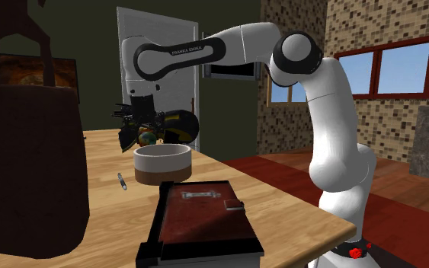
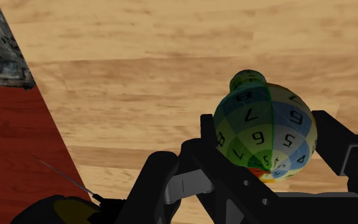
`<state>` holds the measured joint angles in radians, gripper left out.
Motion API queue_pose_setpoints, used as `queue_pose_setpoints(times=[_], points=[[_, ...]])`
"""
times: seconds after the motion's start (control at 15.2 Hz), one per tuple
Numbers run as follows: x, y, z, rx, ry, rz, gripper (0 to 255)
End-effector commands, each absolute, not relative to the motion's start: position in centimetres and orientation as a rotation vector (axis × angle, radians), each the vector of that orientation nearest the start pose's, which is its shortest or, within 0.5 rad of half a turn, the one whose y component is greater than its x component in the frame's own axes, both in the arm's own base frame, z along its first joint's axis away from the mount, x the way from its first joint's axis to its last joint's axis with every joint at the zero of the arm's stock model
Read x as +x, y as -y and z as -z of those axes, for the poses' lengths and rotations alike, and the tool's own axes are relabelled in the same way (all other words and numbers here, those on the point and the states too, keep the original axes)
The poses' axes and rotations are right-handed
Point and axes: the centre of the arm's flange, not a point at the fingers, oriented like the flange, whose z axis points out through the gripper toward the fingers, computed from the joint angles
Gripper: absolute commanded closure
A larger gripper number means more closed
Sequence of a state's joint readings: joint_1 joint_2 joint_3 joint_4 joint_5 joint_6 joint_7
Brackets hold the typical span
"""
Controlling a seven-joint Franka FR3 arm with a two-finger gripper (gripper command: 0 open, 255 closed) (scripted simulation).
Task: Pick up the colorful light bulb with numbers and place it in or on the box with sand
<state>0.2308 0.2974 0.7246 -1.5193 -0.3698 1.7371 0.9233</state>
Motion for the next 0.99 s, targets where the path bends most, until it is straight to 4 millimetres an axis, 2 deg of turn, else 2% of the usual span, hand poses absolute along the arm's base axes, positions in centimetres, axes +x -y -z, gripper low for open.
queue_pose_setpoints(times=[0.0, 0.92], points=[[43.4, -46.5, -52.5, -3.235, 0.118, 0.218, 255], [43.4, -46.5, -59.9, -3.235, 0.118, 0.218, 255]])
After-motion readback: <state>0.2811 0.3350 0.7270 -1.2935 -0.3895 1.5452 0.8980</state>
